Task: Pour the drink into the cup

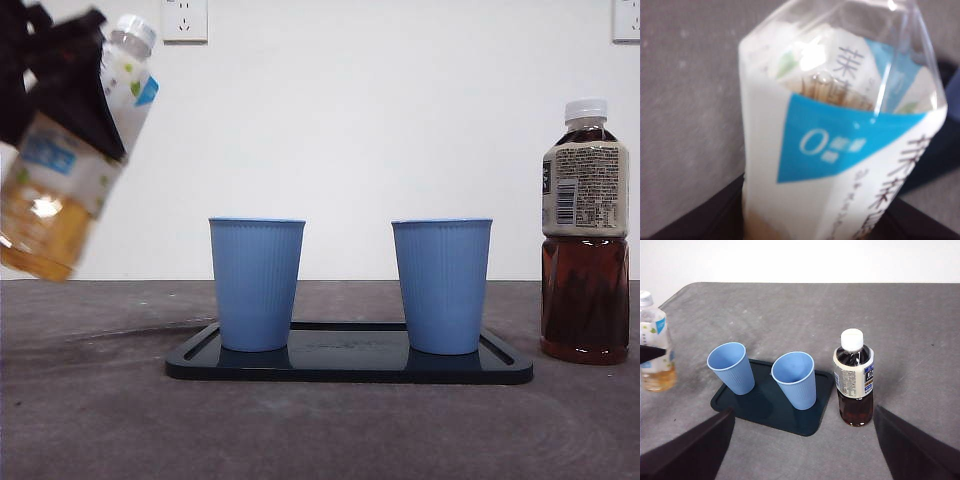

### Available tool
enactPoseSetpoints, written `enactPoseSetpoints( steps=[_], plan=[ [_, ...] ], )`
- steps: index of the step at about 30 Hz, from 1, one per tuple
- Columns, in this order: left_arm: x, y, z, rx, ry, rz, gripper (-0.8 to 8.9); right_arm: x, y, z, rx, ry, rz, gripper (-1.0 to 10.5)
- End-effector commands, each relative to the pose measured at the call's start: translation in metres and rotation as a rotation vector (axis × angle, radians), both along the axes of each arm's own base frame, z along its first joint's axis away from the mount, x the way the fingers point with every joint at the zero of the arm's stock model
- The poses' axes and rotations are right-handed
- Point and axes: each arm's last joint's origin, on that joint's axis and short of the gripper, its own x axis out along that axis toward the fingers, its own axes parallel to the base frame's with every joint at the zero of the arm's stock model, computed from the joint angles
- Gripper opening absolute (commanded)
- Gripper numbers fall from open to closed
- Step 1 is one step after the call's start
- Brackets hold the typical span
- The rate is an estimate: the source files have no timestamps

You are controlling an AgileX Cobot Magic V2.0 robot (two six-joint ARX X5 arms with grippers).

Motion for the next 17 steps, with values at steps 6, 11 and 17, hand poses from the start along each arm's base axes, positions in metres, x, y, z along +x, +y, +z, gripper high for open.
enactPoseSetpoints(
  steps=[6,11,17],
  plan=[
    [0.0,-0.01,0.05,0.284,-0.031,-0.012,1.85,-0.002,-0.001,0.006,0.02,-0.018,0.004,4.4],
    [0.005,-0.026,0.064,0.454,-0.033,-0.013,1.85,-0.002,-0.001,0.006,0.02,-0.017,0.005,4.4],
    [0.019,-0.056,0.07,0.688,-0.018,-0.009,1.85,-0.002,-0.001,0.006,0.019,-0.018,0.006,4.4]
  ],
)
